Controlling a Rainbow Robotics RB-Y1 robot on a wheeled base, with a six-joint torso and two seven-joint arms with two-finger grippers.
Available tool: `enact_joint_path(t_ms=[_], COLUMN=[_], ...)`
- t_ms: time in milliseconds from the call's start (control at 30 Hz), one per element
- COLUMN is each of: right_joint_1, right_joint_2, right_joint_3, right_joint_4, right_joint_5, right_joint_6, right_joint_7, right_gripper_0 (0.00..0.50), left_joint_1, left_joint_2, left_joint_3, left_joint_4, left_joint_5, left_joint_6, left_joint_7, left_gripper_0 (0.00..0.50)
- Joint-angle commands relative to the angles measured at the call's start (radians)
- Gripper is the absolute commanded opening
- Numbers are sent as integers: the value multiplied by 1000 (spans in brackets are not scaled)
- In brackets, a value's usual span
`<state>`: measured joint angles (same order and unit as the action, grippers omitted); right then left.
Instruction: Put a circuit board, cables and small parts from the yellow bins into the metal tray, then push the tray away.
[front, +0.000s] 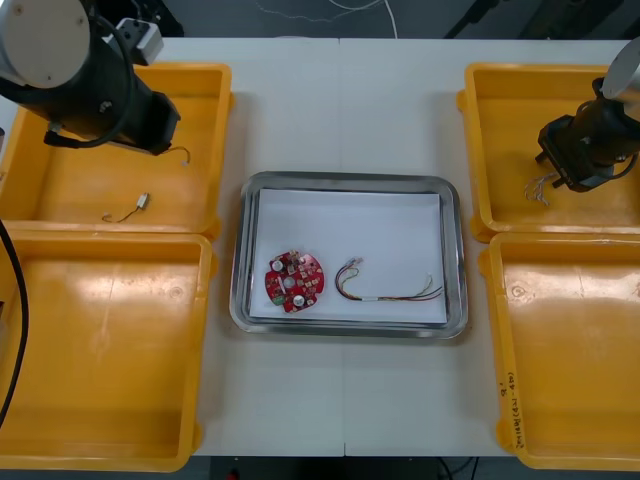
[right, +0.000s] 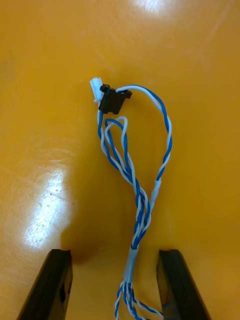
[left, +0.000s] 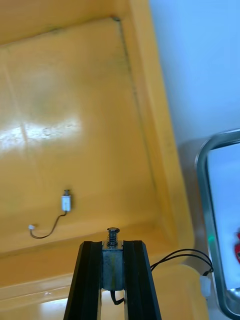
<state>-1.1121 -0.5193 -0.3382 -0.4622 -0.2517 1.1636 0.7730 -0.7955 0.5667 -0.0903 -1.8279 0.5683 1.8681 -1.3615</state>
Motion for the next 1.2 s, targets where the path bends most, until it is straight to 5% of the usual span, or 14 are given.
enact_joint_path(t_ms=[33,167,600,1200], right_joint_1=[25,29,29,29], right_joint_2=[4,4,-1,-64], right_joint_3=[44,44,44,10], right_joint_4=[-12,-12,-41,-438], right_joint_5=[-32,-34,-23,23], right_joint_6=[-16,-22,-15,413], right_joint_7=[-26,-23,-17,65], right_gripper_0=[81,0,0,0], left_joint_1=[4,1,-10,-83], left_joint_2=[-53,-88,-123,-145], left_joint_3=[-111,-195,-430,-580], left_joint_4=[-97,-116,-79,171], left_joint_5=[-18,-48,-80,-36], left_joint_6=[14,-4,-145,-351], left_joint_7=[274,338,509,518], left_gripper_0=[0,0,0,1])
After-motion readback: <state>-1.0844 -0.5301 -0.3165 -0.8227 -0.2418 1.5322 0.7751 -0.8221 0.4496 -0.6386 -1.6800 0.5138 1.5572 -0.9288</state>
